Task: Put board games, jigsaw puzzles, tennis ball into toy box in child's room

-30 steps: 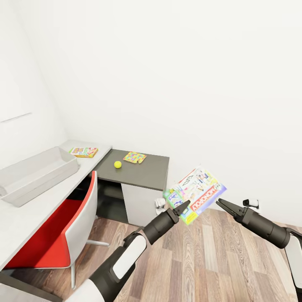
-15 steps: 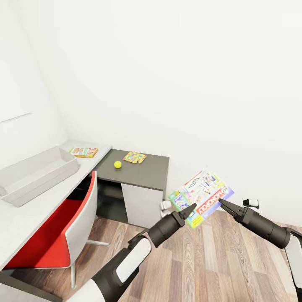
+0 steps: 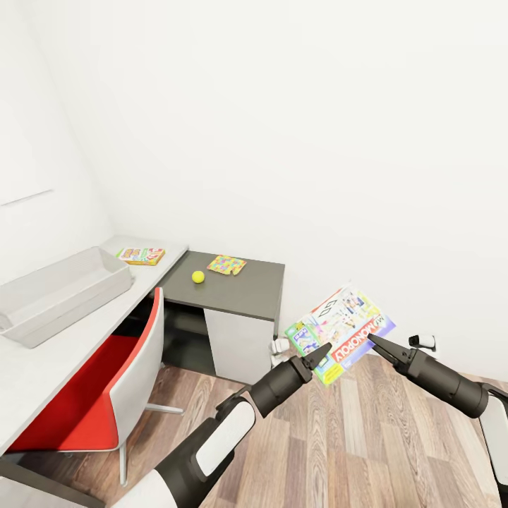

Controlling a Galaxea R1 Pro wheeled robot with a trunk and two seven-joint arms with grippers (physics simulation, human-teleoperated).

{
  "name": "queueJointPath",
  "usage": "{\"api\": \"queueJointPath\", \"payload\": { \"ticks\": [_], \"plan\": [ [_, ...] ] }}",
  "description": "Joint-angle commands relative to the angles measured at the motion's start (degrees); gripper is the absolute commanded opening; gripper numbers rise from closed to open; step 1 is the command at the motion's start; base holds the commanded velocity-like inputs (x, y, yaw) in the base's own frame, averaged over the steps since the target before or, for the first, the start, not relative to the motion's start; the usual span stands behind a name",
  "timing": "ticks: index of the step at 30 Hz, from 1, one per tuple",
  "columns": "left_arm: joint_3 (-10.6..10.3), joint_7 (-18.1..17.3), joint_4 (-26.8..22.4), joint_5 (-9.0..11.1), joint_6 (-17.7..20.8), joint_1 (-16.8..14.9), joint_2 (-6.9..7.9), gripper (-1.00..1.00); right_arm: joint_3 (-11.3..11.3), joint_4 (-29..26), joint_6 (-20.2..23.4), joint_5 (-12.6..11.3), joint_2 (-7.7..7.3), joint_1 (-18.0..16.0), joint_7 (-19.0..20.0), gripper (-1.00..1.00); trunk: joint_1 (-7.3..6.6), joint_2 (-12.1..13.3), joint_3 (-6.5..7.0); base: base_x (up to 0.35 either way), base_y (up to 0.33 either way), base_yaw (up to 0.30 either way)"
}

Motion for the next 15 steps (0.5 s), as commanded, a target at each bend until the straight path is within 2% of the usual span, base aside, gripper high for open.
{"api": "queueJointPath", "payload": {
  "ticks": [1,15],
  "plan": [
    [0.0,-0.1,0.0,0.6,0.6,-0.1,-0.01,-1.00,0.0,0.0,0.2,0.0,0.00,-0.1,0.2,1.00,0.03,-0.1,-0.11,0.000,0.000,0.000],
    [0.0,1.2,0.1,0.5,0.5,-0.3,-0.01,-1.00,0.0,0.0,0.2,0.0,0.02,-0.1,0.2,1.00,0.03,-0.1,-0.11,0.000,0.000,0.000]
  ]
}}
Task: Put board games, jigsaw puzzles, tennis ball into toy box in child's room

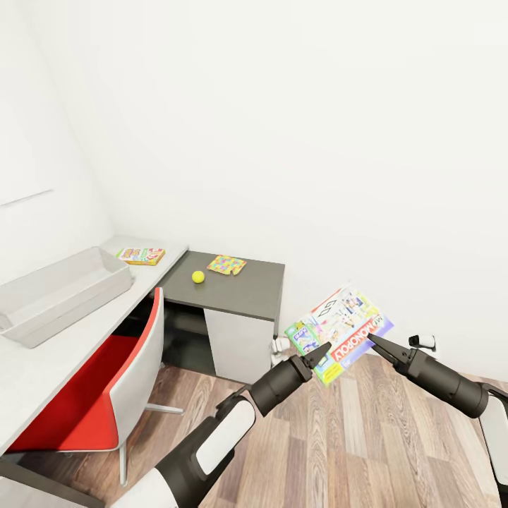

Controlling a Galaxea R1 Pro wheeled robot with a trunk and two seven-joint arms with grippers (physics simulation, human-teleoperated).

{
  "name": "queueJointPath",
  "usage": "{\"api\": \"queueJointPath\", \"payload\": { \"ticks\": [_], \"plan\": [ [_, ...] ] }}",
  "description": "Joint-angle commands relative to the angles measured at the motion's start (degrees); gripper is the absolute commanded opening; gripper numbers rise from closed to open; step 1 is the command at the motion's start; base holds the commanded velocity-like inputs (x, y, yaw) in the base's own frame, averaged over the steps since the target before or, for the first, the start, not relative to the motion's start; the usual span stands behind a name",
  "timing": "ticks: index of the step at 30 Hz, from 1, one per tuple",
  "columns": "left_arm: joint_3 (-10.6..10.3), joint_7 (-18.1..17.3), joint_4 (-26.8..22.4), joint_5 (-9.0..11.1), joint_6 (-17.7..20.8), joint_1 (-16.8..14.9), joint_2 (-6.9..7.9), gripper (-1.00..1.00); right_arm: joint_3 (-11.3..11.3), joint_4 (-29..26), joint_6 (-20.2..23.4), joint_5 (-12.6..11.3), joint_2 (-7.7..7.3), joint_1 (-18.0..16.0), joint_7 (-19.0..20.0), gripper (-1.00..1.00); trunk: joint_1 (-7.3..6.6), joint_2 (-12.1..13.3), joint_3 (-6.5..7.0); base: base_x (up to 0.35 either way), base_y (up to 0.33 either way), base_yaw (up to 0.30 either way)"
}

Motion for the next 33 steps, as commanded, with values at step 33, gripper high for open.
{"api": "queueJointPath", "payload": {
  "ticks": [33],
  "plan": [
    [-5.1,1.1,-0.6,5.3,-1.4,-2.3,-0.01,-1.00,1.4,0.0,0.2,-0.1,0.08,0.0,0.2,1.00,0.03,-0.1,-0.11,0.000,0.000,0.000]
  ]
}}
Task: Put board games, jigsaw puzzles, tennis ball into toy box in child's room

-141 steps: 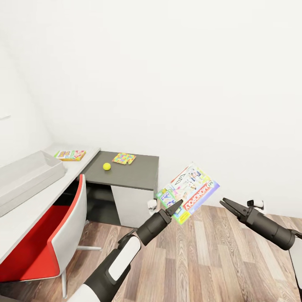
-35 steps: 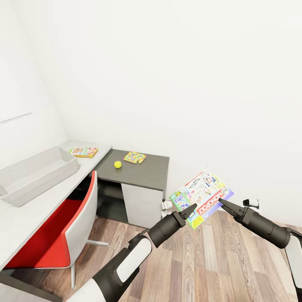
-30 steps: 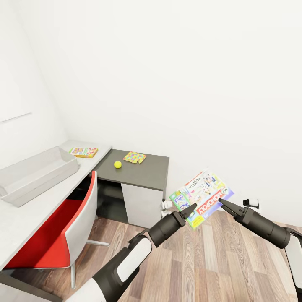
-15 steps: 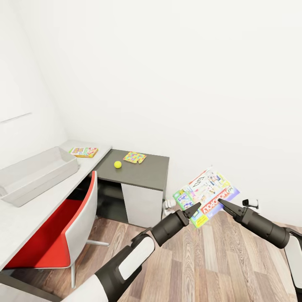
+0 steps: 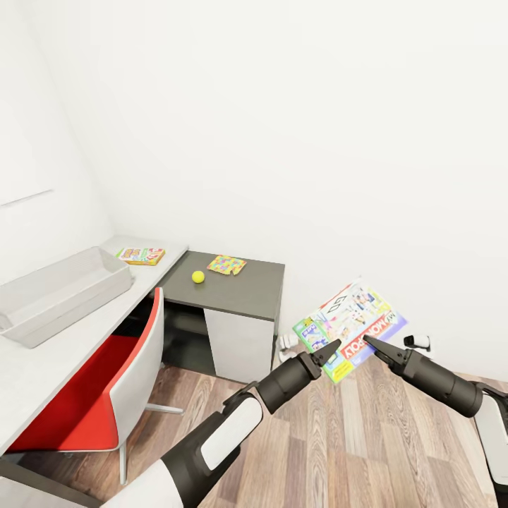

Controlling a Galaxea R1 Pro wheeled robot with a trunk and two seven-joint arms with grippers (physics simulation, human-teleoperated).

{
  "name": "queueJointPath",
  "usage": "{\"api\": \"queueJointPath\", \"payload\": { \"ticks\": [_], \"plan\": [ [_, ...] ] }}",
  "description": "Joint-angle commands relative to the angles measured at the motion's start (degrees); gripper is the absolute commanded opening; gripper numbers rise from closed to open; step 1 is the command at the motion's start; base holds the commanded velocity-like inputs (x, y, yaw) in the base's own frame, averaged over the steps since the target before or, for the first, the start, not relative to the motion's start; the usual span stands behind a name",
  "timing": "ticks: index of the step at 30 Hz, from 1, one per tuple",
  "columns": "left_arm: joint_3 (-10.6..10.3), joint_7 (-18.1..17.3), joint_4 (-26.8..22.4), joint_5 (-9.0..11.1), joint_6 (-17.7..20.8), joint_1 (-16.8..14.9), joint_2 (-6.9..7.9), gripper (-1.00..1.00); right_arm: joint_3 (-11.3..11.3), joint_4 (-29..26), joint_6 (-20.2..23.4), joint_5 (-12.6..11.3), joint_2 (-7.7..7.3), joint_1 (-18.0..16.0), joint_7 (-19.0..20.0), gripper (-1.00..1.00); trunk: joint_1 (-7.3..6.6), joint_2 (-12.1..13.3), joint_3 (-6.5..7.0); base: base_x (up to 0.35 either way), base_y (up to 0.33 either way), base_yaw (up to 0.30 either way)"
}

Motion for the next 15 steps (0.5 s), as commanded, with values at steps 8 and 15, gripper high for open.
{"api": "queueJointPath", "payload": {
  "ticks": [8,15],
  "plan": [
    [-0.1,0.0,-0.1,1.0,0.3,-0.3,0.00,-1.00,0.2,0.0,0.3,0.0,-0.01,0.0,0.2,1.00,0.03,-0.1,-0.11,0.000,0.000,0.000],
    [-0.2,0.0,-0.1,1.2,0.1,-0.5,0.00,-1.00,0.3,0.0,0.3,0.1,-0.01,0.0,0.1,-1.00,0.03,-0.1,-0.11,0.000,0.000,0.000]
  ]
}}
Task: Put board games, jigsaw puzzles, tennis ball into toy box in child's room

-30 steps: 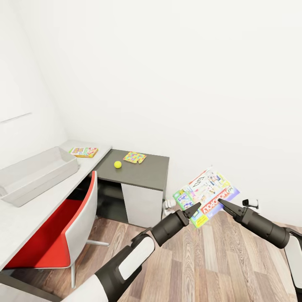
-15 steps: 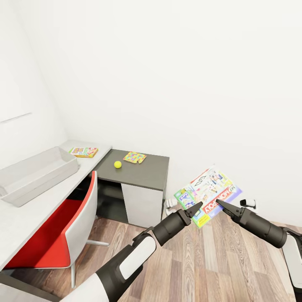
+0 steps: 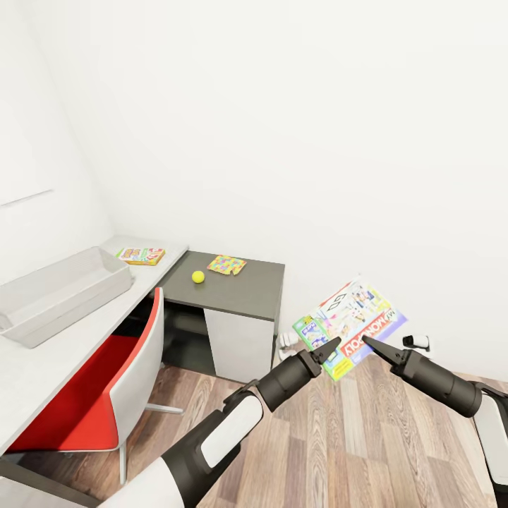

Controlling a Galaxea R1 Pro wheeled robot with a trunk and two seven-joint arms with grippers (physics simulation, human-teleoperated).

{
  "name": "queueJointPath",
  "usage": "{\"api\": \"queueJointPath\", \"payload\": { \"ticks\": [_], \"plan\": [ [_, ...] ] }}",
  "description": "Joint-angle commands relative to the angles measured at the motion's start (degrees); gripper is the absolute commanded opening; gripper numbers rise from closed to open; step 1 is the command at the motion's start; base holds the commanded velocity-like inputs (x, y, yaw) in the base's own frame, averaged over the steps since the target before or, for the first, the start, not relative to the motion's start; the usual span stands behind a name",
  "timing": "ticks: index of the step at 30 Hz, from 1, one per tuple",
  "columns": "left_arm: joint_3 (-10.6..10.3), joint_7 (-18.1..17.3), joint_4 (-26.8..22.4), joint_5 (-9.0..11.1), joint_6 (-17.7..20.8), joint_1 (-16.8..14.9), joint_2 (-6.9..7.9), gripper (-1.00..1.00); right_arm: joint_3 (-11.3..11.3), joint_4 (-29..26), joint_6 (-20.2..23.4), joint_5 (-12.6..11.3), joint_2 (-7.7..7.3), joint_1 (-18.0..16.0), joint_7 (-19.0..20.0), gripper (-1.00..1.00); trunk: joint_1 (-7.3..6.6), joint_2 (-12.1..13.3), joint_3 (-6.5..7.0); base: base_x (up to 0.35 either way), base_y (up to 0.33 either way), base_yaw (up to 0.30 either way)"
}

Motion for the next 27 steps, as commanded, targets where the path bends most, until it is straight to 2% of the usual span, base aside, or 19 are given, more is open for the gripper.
{"api": "queueJointPath", "payload": {
  "ticks": [1,27],
  "plan": [
    [0.0,-0.2,0.0,0.7,0.3,-0.1,-0.01,-1.00,0.0,0.0,-0.1,0.5,-0.01,0.0,0.1,-1.00,0.03,-0.1,-0.11,0.000,0.000,0.000],
    [0.0,0.2,0.0,0.8,0.2,-0.2,-0.01,-1.00,-0.1,0.0,-0.1,0.3,-0.09,0.0,0.3,-1.00,0.03,-0.1,-0.11,0.000,0.000,0.000]
  ]
}}
